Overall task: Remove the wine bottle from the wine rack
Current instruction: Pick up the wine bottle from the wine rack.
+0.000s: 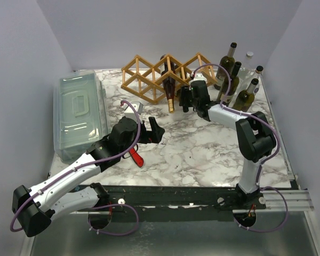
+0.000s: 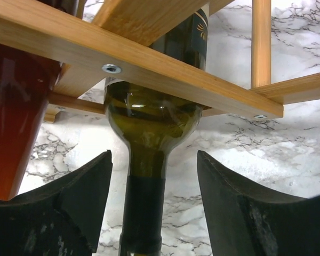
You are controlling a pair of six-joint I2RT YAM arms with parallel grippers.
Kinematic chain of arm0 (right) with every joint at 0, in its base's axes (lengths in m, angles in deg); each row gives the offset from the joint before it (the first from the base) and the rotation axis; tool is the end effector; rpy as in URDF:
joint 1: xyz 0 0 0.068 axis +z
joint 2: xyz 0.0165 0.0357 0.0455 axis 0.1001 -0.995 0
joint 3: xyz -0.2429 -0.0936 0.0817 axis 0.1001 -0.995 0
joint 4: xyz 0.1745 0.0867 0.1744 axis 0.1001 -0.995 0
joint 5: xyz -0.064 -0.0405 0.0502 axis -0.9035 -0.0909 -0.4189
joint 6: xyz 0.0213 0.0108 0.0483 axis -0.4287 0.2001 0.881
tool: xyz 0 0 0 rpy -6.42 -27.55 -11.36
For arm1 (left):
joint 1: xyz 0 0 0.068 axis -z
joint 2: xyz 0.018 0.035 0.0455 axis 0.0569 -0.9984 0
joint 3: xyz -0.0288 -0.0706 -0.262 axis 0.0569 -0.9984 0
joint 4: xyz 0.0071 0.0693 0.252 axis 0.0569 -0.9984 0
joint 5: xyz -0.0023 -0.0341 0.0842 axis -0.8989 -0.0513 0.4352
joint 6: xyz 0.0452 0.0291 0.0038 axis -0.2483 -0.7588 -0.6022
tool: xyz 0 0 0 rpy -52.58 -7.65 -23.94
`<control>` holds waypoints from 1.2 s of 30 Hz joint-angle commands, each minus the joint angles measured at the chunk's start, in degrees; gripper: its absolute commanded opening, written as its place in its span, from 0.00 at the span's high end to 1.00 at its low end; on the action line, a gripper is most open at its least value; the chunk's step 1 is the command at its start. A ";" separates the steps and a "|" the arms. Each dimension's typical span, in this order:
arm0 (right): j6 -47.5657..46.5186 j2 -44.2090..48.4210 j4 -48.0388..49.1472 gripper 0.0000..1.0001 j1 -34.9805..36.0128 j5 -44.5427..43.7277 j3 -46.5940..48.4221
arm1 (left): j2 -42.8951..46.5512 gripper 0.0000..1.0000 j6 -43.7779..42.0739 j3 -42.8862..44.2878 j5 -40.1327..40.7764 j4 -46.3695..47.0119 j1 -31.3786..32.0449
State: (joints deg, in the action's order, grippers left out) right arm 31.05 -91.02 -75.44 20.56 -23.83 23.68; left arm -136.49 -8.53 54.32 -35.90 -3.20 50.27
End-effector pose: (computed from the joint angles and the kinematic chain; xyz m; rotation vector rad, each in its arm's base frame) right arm 0.3914 0.1867 0.2108 -0.0889 2.0614 0.2758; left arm 0.1527 -0.1529 0.3102 0.0802 2.0019 -0.7289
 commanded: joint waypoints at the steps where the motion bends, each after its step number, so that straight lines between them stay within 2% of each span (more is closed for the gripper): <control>1: 0.53 -2.40 1.77 0.34 0.24 -2.28 2.25 | 0.73 0.02 0.59 -0.83 1.40 0.67 0.13; 7: 0.97 -4.16 0.99 0.40 0.23 -1.91 3.62 | 0.49 0.02 0.61 -0.81 1.28 0.64 0.17; 9: 1.19 -4.70 0.68 0.45 0.23 -1.64 4.12 | 0.54 0.02 0.61 -0.89 1.46 0.65 0.14; 18: 2.26 -6.90 -0.19 0.46 0.24 -1.28 5.59 | 0.72 0.01 0.69 -1.50 1.68 0.66 0.17; 25: 2.46 -8.18 -1.17 0.41 0.23 -1.38 6.80 | 0.88 0.01 0.78 -1.59 1.77 0.62 0.15; 36: 2.88 -9.15 -1.33 0.44 0.23 -0.88 7.12 | 0.81 0.01 0.83 -1.68 1.76 0.67 0.15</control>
State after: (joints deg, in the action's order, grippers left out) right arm 32.96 -98.06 -75.92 20.56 -24.46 29.01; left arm -136.43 -7.98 53.32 -35.31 -3.05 50.27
